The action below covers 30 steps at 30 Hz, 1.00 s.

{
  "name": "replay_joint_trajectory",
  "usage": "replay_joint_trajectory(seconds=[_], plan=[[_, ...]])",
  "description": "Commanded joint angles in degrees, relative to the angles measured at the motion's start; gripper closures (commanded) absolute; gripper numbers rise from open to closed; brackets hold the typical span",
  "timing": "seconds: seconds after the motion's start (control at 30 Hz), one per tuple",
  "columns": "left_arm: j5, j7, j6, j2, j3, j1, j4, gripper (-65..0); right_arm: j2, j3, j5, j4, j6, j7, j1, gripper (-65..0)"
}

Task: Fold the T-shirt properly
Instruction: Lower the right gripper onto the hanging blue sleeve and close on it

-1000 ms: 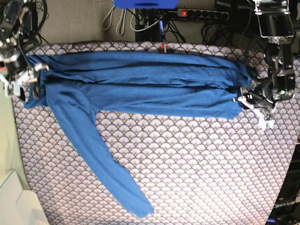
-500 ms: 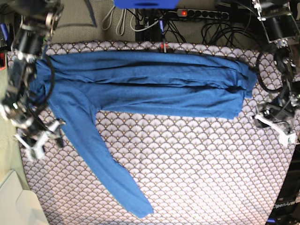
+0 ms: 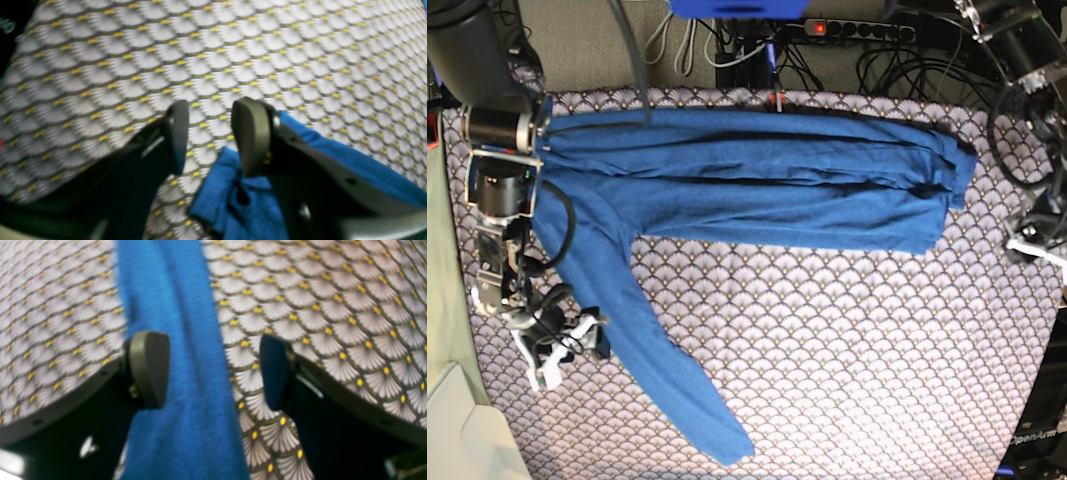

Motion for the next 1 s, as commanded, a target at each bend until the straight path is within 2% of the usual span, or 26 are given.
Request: replay_joint_trajectory(seconds=[0.0, 0.2, 0.33, 0.57, 0.8, 0.97], plan=[[-0.82, -1.19, -0.01, -0.87, -0.3, -0.22, 2.38, -25.1, 0.56, 0.18, 0.88, -0.69, -0.84, 3.35, 2.38, -42.6], [-0.82, -0.66, -0.01, -0.34, -0.3, 1.28, 9.68, -25.1, 0.47, 0.18, 0.88, -10.54, -4.71, 11.53, 4.66, -42.6], [-0.82, -1.19, -0.01, 0.36, -0.3, 2.16, 11.53, -25.1, 0.38, -0.87, 0.88, -14.4, -4.79, 13.99, 5.19, -42.6], [-0.82, -1.1, -0.01, 1.07, -0.3, 2.16, 11.35, -25.1, -0.76, -10.63, 0.88, -14.67, -5.15, 14.69, 4.84, -42.6], [-0.65, -1.19, -0.01, 1.07, -0.3, 3.74, 11.62, -25.1, -1.64, -10.72, 0.97, -14.67, -5.67, 14.69, 4.84, -42.5], [-0.38, -1.19, -0.01, 0.98, -0.48, 4.88, 11.62, -25.1, -1.55, -10.81, 1.05, -14.67, -9.98, 14.69, 5.1, -42.5]])
